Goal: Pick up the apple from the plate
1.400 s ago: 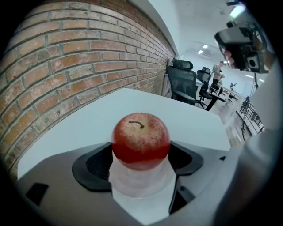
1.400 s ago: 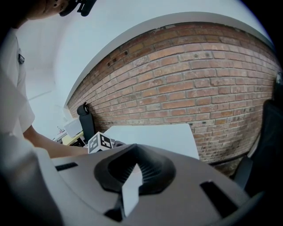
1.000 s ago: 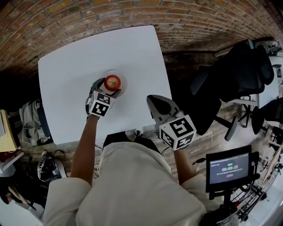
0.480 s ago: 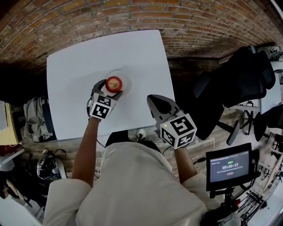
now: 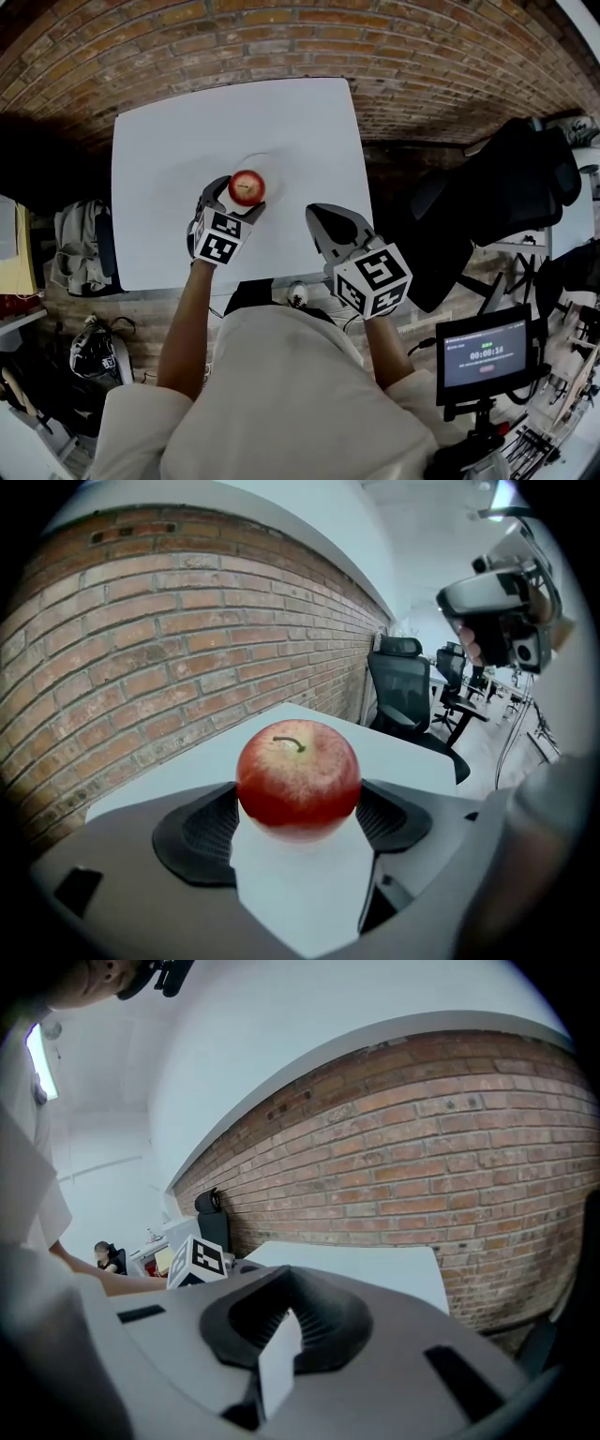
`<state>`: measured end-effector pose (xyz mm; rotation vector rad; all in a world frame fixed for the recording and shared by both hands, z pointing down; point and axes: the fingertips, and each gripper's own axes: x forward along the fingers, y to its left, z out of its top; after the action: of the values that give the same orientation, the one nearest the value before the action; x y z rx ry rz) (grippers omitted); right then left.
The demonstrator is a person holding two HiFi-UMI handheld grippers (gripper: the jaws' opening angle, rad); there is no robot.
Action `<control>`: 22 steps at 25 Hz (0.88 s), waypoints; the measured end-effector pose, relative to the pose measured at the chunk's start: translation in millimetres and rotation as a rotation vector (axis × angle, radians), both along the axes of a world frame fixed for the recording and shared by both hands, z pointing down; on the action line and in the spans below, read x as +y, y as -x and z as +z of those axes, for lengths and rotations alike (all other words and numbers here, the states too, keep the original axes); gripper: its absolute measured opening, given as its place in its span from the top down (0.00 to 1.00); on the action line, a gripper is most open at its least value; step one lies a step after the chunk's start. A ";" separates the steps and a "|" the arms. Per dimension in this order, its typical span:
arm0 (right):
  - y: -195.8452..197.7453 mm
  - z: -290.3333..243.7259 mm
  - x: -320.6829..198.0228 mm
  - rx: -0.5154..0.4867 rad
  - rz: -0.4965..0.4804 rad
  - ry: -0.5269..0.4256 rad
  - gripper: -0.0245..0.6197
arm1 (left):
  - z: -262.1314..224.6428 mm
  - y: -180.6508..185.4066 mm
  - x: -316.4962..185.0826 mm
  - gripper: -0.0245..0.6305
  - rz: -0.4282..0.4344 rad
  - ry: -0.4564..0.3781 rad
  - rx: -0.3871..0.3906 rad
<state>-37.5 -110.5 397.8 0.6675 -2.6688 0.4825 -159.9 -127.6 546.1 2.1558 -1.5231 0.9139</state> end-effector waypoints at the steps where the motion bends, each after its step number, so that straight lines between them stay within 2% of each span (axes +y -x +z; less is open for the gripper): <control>1: 0.9 -1.6 -0.5 -0.001 -0.003 -0.006 0.96 | -4.1 0.4 0.7 0.36 -0.004 -0.008 -0.001; 9: 11.2 -14.5 0.7 -0.010 -0.038 -0.046 0.96 | -40.5 3.5 6.8 0.36 -0.044 -0.083 -0.006; 22: 28.8 -36.0 4.2 -0.019 -0.062 -0.108 0.96 | -98.6 0.7 23.0 0.36 -0.048 -0.176 0.025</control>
<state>-66.3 -106.2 361.7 0.6107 -2.7401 0.3310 -160.6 -104.6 447.6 2.2300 -1.6927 0.7598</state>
